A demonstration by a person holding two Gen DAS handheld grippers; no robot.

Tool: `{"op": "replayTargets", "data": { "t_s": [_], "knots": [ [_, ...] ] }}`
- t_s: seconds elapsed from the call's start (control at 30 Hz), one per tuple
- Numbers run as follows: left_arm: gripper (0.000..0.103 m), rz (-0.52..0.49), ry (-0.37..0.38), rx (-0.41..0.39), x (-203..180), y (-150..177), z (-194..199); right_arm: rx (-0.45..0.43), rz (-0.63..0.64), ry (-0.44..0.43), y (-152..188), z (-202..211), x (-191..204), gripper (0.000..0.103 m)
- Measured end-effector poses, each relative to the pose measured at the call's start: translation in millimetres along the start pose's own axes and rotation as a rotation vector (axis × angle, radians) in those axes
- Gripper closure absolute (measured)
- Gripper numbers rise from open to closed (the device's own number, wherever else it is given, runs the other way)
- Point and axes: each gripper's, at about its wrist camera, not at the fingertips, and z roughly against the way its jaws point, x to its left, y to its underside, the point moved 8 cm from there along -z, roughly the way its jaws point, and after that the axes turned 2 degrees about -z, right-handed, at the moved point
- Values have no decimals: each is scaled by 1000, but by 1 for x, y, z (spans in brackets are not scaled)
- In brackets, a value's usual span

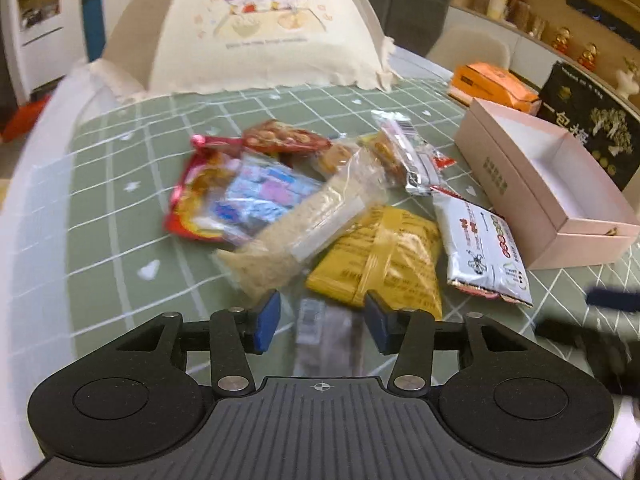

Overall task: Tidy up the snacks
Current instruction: 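Grasp the clear brown bar pack with the left tool while the right grasps the white-red packet, then drop the bar pack and white-red packet into the pink box with both tools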

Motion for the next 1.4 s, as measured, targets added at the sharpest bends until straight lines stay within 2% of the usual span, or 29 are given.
{"op": "replayTargets", "data": {
  "t_s": [0.07, 0.13, 0.23, 0.3, 0.37, 0.4, 0.47, 0.57, 0.63, 0.7, 0.83, 0.93, 1.03, 1.13, 1.17, 1.2, 1.23, 1.27, 1.4],
  "knots": [
    [52, 0, 34, -3, -1, 7, 12, -18, -29, -7, -14, -9, 0, 21],
    [52, -56, 50, 23, -4, 16, 15, 12, -109, -39, -25, -29, 1, 20],
    [50, -153, 9, 66, -7, 28, 14, 79, -220, -59, -37, -66, 5, 20],
    [52, -172, 0, 85, -6, 30, 11, 82, -215, -13, -41, -79, 10, 19],
    [52, -179, 1, 95, -7, 28, 8, 73, -156, 16, -42, -81, 15, 20],
    [51, -180, 4, 94, -9, 26, 4, 74, -122, 13, -40, -78, 16, 26],
    [51, -178, 1, 84, -9, 18, -4, 100, -48, -10, -30, -67, 16, 29],
    [58, -199, 13, 96, -11, 12, -7, 134, 19, -47, -2, -39, 6, 34],
    [58, -195, 72, 113, -16, 18, -1, 144, 47, -69, 17, -12, -4, 39],
    [58, -192, 147, 113, -28, 30, 13, 136, 70, -40, 33, 12, -19, 39],
    [58, -238, 227, 86, -64, 44, 41, 124, 104, 19, 55, 42, -41, 39],
    [58, -232, 327, 37, -94, 17, 61, 98, 99, 42, 61, 57, -49, 39],
    [58, -263, 395, -76, -127, -46, 83, 75, 64, 37, 58, 70, -52, 39],
    [55, -223, 482, -193, -160, -121, 89, 36, 55, 32, 51, 83, -56, 39],
    [53, -204, 524, -201, -171, -140, 80, 27, 46, 33, 47, 84, -56, 39],
    [53, -199, 551, -155, -184, -152, 60, 24, 34, 38, 43, 85, -58, 39],
    [57, -192, 546, -89, -191, -158, 37, 20, 21, 48, 39, 85, -60, 39],
    [58, -174, 521, -59, -193, -162, 17, 11, 9, 62, 34, 86, -62, 39],
    [58, -54, 516, -123, -172, -160, 8, -71, -35, 144, 6, 97, -78, 39]
  ]
}}
